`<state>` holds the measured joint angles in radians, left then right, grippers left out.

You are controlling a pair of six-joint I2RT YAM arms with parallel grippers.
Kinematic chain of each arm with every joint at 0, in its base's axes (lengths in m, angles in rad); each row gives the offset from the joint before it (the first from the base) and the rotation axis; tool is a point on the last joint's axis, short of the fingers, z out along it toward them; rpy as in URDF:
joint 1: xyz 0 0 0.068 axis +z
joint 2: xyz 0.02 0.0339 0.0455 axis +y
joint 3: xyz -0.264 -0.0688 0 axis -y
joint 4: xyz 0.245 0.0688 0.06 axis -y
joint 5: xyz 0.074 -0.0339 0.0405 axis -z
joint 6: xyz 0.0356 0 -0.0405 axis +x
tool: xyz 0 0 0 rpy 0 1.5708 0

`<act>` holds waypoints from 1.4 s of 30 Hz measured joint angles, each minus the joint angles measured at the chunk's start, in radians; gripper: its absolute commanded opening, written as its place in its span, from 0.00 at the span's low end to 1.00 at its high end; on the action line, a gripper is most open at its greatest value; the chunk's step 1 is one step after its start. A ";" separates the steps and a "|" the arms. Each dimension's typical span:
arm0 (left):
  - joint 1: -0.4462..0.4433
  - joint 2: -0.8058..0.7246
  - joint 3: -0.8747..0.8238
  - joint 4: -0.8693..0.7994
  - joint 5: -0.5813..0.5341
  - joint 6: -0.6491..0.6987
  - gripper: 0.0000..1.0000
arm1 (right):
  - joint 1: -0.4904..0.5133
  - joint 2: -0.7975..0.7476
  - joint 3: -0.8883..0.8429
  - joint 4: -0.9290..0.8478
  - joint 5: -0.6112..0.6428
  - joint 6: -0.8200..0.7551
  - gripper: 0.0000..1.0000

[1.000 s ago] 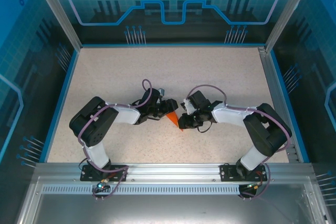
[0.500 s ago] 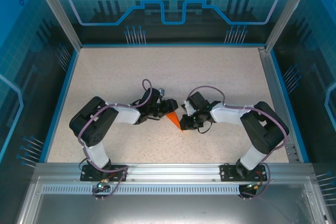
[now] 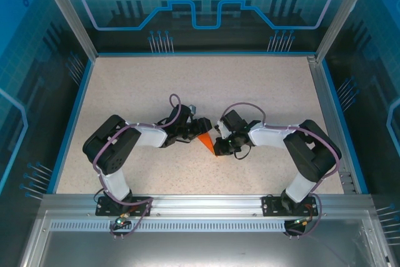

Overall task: Fold a paper plane with a square sheet of paper (pick it up from the middle)
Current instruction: Fold the wing for the fifth time at the center of the table.

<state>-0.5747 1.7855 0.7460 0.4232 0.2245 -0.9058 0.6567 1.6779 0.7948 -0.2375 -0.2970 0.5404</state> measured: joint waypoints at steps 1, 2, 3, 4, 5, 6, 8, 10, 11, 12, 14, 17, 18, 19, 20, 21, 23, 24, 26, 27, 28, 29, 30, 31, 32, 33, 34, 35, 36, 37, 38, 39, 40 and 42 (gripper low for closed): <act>0.000 0.000 0.000 0.000 0.000 0.000 0.61 | 0.002 0.000 0.000 -0.001 0.003 0.000 0.05; 0.000 0.000 0.000 0.000 0.000 0.000 0.61 | 0.004 -0.001 0.000 0.000 0.006 0.000 0.06; 0.000 0.000 0.000 0.000 0.000 0.000 0.61 | 0.005 -0.004 -0.003 0.003 0.008 -0.001 0.06; 0.001 0.000 0.000 0.000 0.000 0.000 0.61 | 0.006 -0.008 -0.009 0.010 0.009 -0.001 0.06; 0.001 0.000 0.000 0.000 0.000 0.000 0.61 | 0.006 -0.012 -0.015 0.016 0.009 -0.001 0.06; 0.001 0.001 0.000 -0.001 0.000 0.000 0.61 | 0.006 -0.017 -0.022 0.026 0.009 -0.001 0.06; 0.001 0.001 0.004 -0.007 0.000 0.000 0.61 | 0.006 -0.023 -0.031 0.037 0.010 -0.002 0.06; 0.001 0.002 0.005 -0.009 0.000 -0.001 0.61 | 0.006 -0.027 -0.037 0.045 0.010 -0.003 0.06; 0.002 0.002 0.005 -0.010 0.000 -0.001 0.61 | 0.006 -0.029 -0.039 0.047 0.010 -0.003 0.05; 0.002 0.002 0.005 -0.010 0.000 -0.001 0.60 | 0.008 -0.029 -0.040 0.048 0.010 -0.003 0.05; 0.002 0.002 0.005 -0.010 0.000 -0.001 0.61 | 0.009 -0.030 -0.040 0.048 0.011 -0.004 0.05; 0.002 0.002 0.006 -0.011 0.000 -0.001 0.60 | 0.009 -0.031 -0.040 0.047 0.013 -0.008 0.06; 0.002 0.002 0.006 -0.012 0.000 -0.001 0.60 | 0.010 -0.031 -0.040 0.047 0.015 -0.008 0.06; 0.002 0.002 0.007 -0.014 0.000 -0.001 0.60 | 0.011 -0.032 -0.040 0.047 0.019 -0.010 0.06; 0.002 0.002 0.009 -0.016 0.000 -0.001 0.60 | 0.011 -0.034 -0.040 0.046 0.021 -0.011 0.06; 0.002 0.002 0.011 -0.020 0.000 -0.001 0.60 | 0.013 -0.035 -0.040 0.045 0.024 -0.011 0.06; 0.002 0.003 0.011 -0.022 0.000 -0.001 0.60 | 0.016 -0.036 -0.041 0.044 0.029 -0.014 0.06; 0.002 0.003 0.012 -0.023 0.000 -0.001 0.60 | 0.017 -0.036 -0.041 0.043 0.033 -0.015 0.05; 0.002 0.003 0.013 -0.024 0.000 -0.001 0.60 | 0.018 -0.037 -0.041 0.043 0.035 -0.018 0.06; 0.002 0.003 0.013 -0.024 0.000 -0.001 0.60 | 0.018 -0.038 -0.041 0.042 0.036 -0.018 0.07; 0.002 0.003 0.014 -0.026 0.000 -0.001 0.60 | 0.019 -0.038 -0.041 0.040 0.038 -0.018 0.07; 0.002 0.003 0.015 -0.027 0.000 -0.001 0.60 | 0.021 -0.039 -0.040 0.040 0.040 -0.018 0.07; 0.002 0.003 0.015 -0.027 0.000 -0.001 0.60 | 0.023 -0.040 -0.040 0.040 0.044 -0.019 0.06; 0.002 0.003 0.015 -0.027 0.000 -0.001 0.60 | 0.026 -0.043 -0.040 0.038 0.052 -0.018 0.05; 0.002 0.004 0.016 -0.028 0.000 -0.001 0.60 | 0.027 -0.044 -0.040 0.037 0.055 -0.019 0.03; 0.002 0.004 0.016 -0.029 0.000 -0.001 0.60 | 0.030 -0.046 -0.040 0.035 0.060 -0.021 0.02; 0.002 0.004 0.017 -0.030 0.000 -0.001 0.60 | 0.031 -0.048 -0.040 0.033 0.064 -0.023 0.02; 0.002 0.004 0.017 -0.030 0.001 -0.001 0.60 | 0.032 -0.049 -0.040 0.031 0.067 -0.022 0.03; 0.002 0.004 0.017 -0.030 0.001 -0.001 0.60 | 0.032 -0.050 -0.040 0.029 0.071 -0.022 0.03; 0.002 0.004 0.017 -0.030 0.001 -0.001 0.60 | 0.033 -0.050 -0.040 0.028 0.074 -0.022 0.03; 0.002 0.004 0.017 -0.030 0.001 -0.002 0.60 | 0.033 -0.051 -0.040 0.026 0.077 -0.022 0.04; 0.002 0.004 0.017 -0.030 0.001 -0.001 0.60 | 0.035 -0.051 -0.040 0.024 0.081 -0.022 0.05; 0.002 0.004 0.017 -0.030 0.002 -0.001 0.60 | 0.038 -0.051 -0.037 0.021 0.085 -0.022 0.06; 0.002 0.005 0.017 -0.031 0.001 -0.001 0.60 | 0.044 -0.051 -0.031 0.006 0.097 -0.022 0.09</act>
<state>-0.5732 1.7901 0.7631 0.3927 0.2256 -0.9070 0.7006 1.6264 0.7635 -0.2317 -0.2005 0.5182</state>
